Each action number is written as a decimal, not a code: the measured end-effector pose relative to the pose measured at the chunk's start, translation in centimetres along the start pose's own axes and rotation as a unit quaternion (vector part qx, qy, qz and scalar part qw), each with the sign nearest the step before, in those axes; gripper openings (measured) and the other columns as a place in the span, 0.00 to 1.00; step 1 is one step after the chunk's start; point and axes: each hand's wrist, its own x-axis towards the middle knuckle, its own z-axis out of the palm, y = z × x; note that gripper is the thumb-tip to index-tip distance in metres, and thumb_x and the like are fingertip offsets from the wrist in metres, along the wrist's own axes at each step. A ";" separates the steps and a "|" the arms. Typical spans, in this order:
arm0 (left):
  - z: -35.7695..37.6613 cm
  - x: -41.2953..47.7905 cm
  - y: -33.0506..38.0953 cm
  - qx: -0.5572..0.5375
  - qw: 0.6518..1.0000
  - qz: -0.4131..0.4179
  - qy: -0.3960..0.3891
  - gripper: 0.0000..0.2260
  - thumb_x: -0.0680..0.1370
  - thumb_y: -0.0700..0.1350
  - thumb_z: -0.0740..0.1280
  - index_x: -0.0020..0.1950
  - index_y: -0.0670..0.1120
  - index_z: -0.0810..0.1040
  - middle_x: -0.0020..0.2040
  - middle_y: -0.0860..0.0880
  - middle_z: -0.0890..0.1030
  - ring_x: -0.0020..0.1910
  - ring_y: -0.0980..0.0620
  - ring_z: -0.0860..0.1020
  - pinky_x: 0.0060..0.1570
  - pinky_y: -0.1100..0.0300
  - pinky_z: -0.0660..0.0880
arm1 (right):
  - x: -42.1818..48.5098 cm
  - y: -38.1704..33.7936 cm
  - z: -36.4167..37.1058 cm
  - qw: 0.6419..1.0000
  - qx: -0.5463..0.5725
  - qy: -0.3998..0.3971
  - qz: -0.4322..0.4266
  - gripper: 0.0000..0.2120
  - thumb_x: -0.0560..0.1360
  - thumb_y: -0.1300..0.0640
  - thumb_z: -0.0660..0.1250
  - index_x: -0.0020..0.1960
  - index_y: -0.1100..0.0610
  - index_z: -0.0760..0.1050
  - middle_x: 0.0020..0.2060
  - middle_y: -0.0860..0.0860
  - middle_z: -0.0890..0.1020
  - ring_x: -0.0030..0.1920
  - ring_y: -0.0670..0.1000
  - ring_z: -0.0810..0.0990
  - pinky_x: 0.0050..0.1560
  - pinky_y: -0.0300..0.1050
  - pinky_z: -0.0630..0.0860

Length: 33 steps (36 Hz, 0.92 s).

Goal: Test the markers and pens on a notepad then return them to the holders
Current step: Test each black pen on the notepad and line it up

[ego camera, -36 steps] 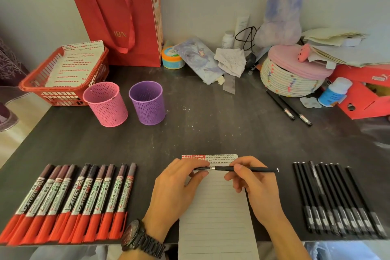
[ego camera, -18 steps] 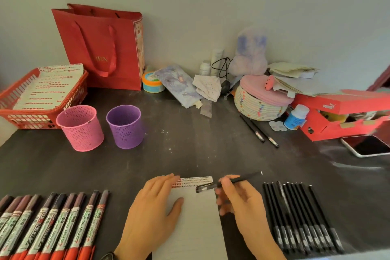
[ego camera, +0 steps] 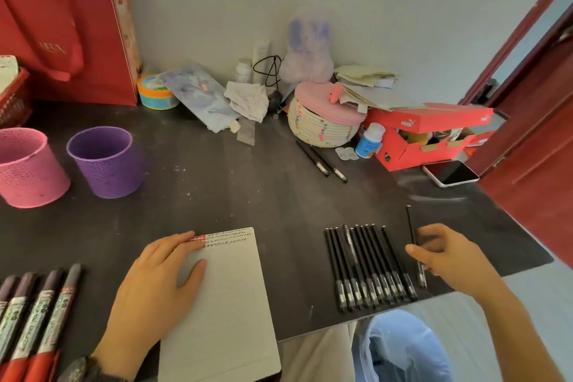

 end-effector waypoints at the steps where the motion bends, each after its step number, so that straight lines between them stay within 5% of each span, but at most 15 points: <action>1: -0.1 0.0 0.0 0.001 1.000 -0.004 -0.008 0.15 0.77 0.54 0.68 0.63 0.56 0.79 0.66 0.58 0.76 0.67 0.53 0.71 0.65 0.52 0.70 | 0.0 0.3 0.2 1.000 -0.001 -0.001 0.006 0.16 0.73 0.44 0.75 0.57 0.45 0.73 0.41 0.42 0.85 0.34 0.42 0.83 0.41 0.43 0.76; 14: -0.3 0.2 0.3 -0.002 1.000 -0.018 -0.018 0.15 0.78 0.54 0.67 0.64 0.55 0.78 0.66 0.56 0.76 0.67 0.51 0.71 0.66 0.50 0.69 | -0.4 0.8 2.1 0.999 -0.032 -0.001 0.021 0.08 0.75 0.42 0.71 0.53 0.43 0.78 0.43 0.43 0.84 0.45 0.46 0.82 0.49 0.45 0.76; 22: -0.5 0.1 0.4 0.001 1.000 -0.012 -0.016 0.15 0.78 0.54 0.66 0.64 0.56 0.78 0.66 0.58 0.76 0.67 0.54 0.71 0.66 0.52 0.69 | -0.1 0.5 2.4 0.999 -0.051 -0.003 0.014 0.08 0.77 0.48 0.71 0.55 0.45 0.80 0.39 0.38 0.81 0.41 0.40 0.80 0.43 0.41 0.72; 33: 0.0 -0.2 0.1 -0.003 1.000 0.005 0.015 0.14 0.77 0.52 0.70 0.62 0.57 0.80 0.65 0.61 0.76 0.66 0.56 0.72 0.64 0.57 0.69 | 1.4 -1.0 3.1 0.994 -0.108 0.029 0.014 0.08 0.78 0.41 0.66 0.54 0.43 0.78 0.41 0.39 0.82 0.42 0.46 0.79 0.42 0.44 0.73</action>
